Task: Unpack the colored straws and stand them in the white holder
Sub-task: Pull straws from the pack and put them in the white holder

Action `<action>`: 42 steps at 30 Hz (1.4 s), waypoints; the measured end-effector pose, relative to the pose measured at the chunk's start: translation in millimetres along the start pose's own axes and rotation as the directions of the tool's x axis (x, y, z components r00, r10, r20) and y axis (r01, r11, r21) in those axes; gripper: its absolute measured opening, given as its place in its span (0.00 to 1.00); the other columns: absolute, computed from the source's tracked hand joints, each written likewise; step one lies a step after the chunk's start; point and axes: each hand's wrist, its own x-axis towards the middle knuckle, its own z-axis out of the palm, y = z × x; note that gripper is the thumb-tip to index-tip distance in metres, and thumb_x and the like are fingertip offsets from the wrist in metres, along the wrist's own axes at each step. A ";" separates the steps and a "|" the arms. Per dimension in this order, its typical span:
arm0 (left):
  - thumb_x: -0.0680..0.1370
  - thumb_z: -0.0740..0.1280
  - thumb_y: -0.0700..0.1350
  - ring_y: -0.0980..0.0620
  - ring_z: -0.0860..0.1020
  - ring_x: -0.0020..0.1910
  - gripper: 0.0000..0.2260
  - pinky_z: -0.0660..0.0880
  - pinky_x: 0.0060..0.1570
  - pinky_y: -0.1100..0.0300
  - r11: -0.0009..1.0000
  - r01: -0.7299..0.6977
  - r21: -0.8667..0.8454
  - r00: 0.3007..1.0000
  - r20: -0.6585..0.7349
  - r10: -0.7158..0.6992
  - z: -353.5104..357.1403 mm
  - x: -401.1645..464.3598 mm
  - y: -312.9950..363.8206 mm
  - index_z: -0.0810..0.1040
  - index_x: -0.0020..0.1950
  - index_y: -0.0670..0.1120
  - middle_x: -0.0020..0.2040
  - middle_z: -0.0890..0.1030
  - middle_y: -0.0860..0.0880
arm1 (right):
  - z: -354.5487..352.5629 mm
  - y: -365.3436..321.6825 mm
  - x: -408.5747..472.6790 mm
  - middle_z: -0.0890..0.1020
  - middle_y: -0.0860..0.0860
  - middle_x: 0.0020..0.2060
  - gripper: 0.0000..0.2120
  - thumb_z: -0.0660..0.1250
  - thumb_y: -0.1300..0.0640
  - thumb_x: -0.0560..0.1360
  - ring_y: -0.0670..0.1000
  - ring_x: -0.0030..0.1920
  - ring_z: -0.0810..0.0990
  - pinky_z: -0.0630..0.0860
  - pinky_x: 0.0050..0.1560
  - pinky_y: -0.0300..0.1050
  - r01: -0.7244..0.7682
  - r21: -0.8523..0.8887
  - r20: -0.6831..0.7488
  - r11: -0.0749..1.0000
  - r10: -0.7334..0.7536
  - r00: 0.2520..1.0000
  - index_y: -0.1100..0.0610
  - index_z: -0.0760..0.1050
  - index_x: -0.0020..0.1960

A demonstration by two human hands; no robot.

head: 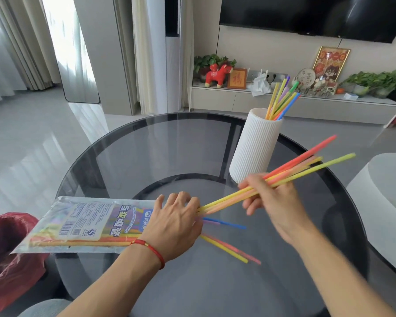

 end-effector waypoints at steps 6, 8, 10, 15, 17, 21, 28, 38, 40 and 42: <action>0.79 0.56 0.55 0.48 0.71 0.56 0.08 0.64 0.66 0.45 1.000 0.018 0.007 1.000 0.009 -0.018 8.6 1.8 1.0 0.71 0.53 0.54 0.58 0.72 0.52 | -53.5 -55.6 22.9 0.86 0.55 0.27 0.12 0.68 0.53 0.78 0.55 0.25 0.85 0.81 0.29 0.44 0.155 -0.444 -0.010 0.882 -0.178 0.984 0.54 0.85 0.38; 0.79 0.56 0.54 0.47 0.71 0.56 0.08 0.64 0.65 0.46 1.000 0.026 -0.013 1.000 -0.004 -0.026 9.2 1.7 1.3 0.71 0.52 0.54 0.58 0.72 0.52 | -51.1 -64.8 31.2 0.85 0.52 0.25 0.12 0.68 0.52 0.77 0.53 0.24 0.85 0.82 0.34 0.45 0.134 -0.616 0.029 0.776 -0.148 0.989 0.53 0.84 0.37; 0.79 0.57 0.54 0.47 0.71 0.55 0.08 0.65 0.65 0.46 0.999 0.027 -0.036 0.999 -0.016 -0.027 9.1 1.5 1.5 0.72 0.52 0.54 0.57 0.73 0.52 | -37.6 -59.3 35.2 0.85 0.52 0.25 0.11 0.69 0.54 0.77 0.51 0.23 0.85 0.82 0.35 0.43 0.107 -0.699 0.082 0.707 -0.069 0.994 0.56 0.82 0.38; 0.79 0.57 0.54 0.47 0.71 0.55 0.08 0.65 0.64 0.46 0.998 0.029 -0.048 0.999 -0.033 -0.030 9.8 1.8 1.4 0.72 0.52 0.53 0.57 0.73 0.51 | -24.8 -29.7 38.5 0.86 0.53 0.26 0.14 0.70 0.53 0.78 0.49 0.25 0.86 0.79 0.33 0.39 0.045 -0.733 0.080 0.679 0.021 0.997 0.60 0.83 0.38; 0.79 0.56 0.54 0.47 0.70 0.56 0.08 0.64 0.65 0.45 0.998 0.039 -0.053 0.999 -0.031 -0.041 10.6 3.2 2.3 0.72 0.52 0.53 0.57 0.73 0.51 | -28.3 -27.3 39.9 0.86 0.52 0.26 0.13 0.70 0.52 0.78 0.49 0.26 0.87 0.81 0.36 0.43 0.034 -0.722 0.069 0.691 0.023 0.997 0.59 0.84 0.39; 0.78 0.57 0.54 0.47 0.69 0.58 0.09 0.62 0.67 0.44 0.993 0.075 -0.086 0.996 -0.042 -0.079 11.8 6.2 4.9 0.73 0.53 0.54 0.59 0.73 0.51 | -30.3 -15.3 32.5 0.86 0.54 0.27 0.12 0.70 0.54 0.79 0.52 0.26 0.87 0.87 0.41 0.50 0.058 -0.677 0.089 0.733 0.003 0.996 0.59 0.84 0.40; 0.77 0.59 0.53 0.48 0.68 0.60 0.11 0.61 0.67 0.46 0.985 0.097 -0.141 0.989 -0.101 -0.112 10.6 10.0 7.4 0.71 0.57 0.55 0.59 0.73 0.52 | -56.8 -65.1 55.7 0.86 0.53 0.28 0.12 0.69 0.63 0.81 0.50 0.25 0.83 0.80 0.27 0.41 0.237 -0.194 -0.237 0.952 -0.280 0.930 0.60 0.84 0.40; 0.76 0.61 0.53 0.49 0.68 0.62 0.13 0.62 0.69 0.43 0.968 0.159 -0.195 0.977 -0.110 -0.183 6.5 13.2 5.0 0.71 0.60 0.56 0.59 0.73 0.54 | -70.9 -135.0 108.5 0.84 0.51 0.23 0.08 0.70 0.61 0.75 0.51 0.23 0.83 0.80 0.24 0.41 0.303 -0.290 -0.339 0.908 -0.393 0.855 0.59 0.84 0.38; 0.76 0.61 0.53 0.49 0.67 0.62 0.13 0.62 0.69 0.44 0.969 0.159 -0.192 0.977 -0.111 -0.182 5.7 13.5 5.1 0.71 0.60 0.56 0.59 0.73 0.54 | -63.2 -135.0 116.6 0.85 0.51 0.23 0.07 0.70 0.61 0.73 0.53 0.24 0.86 0.82 0.25 0.43 0.244 -0.361 -0.311 0.900 -0.363 0.878 0.59 0.84 0.37; 0.76 0.61 0.53 0.49 0.67 0.63 0.13 0.62 0.69 0.45 0.966 0.157 -0.203 0.977 -0.112 -0.183 4.2 13.7 5.8 0.71 0.60 0.56 0.59 0.73 0.54 | -54.3 -133.1 124.1 0.85 0.51 0.23 0.08 0.71 0.61 0.74 0.54 0.25 0.87 0.84 0.26 0.44 0.172 -0.404 -0.295 0.898 -0.306 0.905 0.61 0.84 0.37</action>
